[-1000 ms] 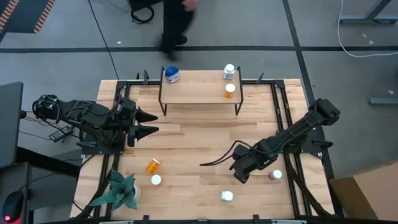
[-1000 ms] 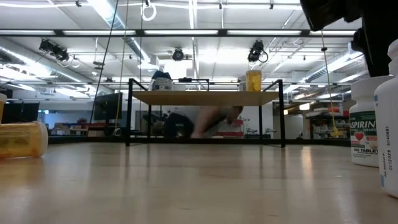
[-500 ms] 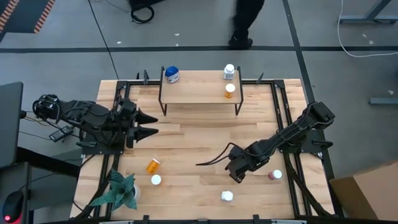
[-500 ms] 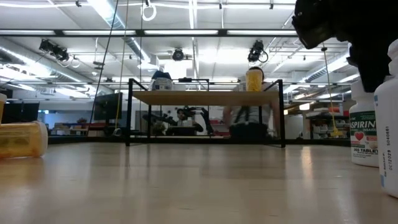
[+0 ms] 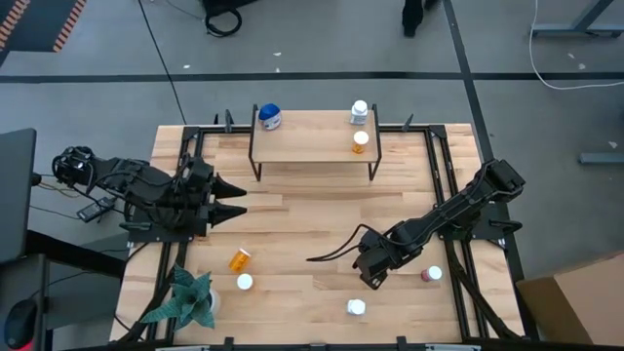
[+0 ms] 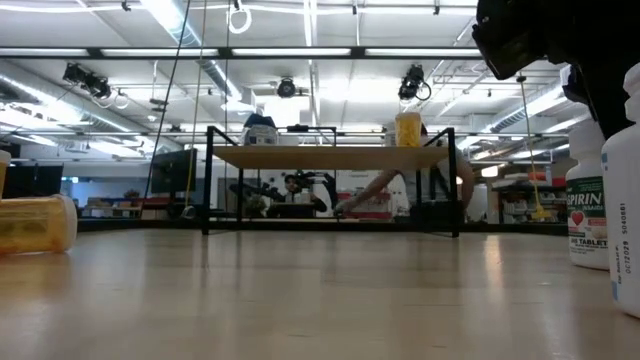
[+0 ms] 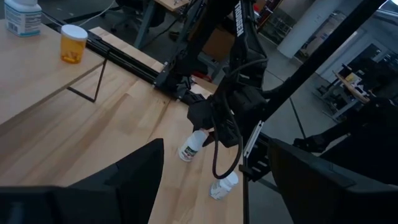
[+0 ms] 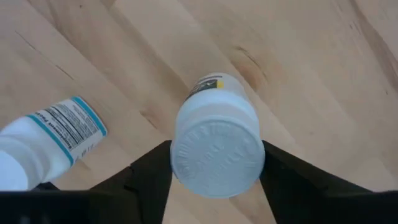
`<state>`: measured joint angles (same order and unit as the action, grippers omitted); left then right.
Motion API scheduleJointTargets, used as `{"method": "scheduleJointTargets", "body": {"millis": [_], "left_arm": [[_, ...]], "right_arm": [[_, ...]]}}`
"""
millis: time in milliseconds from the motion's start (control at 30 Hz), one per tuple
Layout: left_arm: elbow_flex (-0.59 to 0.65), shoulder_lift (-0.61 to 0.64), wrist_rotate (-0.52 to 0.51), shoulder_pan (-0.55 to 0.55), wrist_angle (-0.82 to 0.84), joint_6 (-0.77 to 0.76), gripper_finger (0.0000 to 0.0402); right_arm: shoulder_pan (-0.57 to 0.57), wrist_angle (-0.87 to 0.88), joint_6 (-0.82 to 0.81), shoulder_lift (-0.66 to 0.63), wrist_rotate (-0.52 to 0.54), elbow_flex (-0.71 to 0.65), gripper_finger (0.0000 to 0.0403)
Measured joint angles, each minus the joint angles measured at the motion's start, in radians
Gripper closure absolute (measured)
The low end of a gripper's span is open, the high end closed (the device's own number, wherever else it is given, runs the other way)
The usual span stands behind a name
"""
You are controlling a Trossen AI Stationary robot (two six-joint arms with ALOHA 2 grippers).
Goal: Pick and place medicine bottles onto shelf by color
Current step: Put the top white medicine bottle on the shelf
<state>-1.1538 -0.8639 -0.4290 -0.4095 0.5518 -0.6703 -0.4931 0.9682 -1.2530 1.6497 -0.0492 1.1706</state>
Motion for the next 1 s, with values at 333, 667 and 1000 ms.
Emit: {"method": "scheduleJointTargets", "body": {"millis": [333,667,1000], "left_arm": [[0.000,0.000,0.000,0.000,0.000,0.001,0.0111],[0.000,0.000,0.000,0.000,0.002,0.002,0.0111],[0.000,0.000,0.000,0.000,0.003,0.003,0.0111]], "right_arm": [[0.021,0.006,0.020,0.000,-0.025,0.028,0.0186],[0.246,0.062,0.248,0.000,-0.027,0.274,0.0187],[0.497,0.295,0.568,0.074,0.018,0.670,0.0187]]}}
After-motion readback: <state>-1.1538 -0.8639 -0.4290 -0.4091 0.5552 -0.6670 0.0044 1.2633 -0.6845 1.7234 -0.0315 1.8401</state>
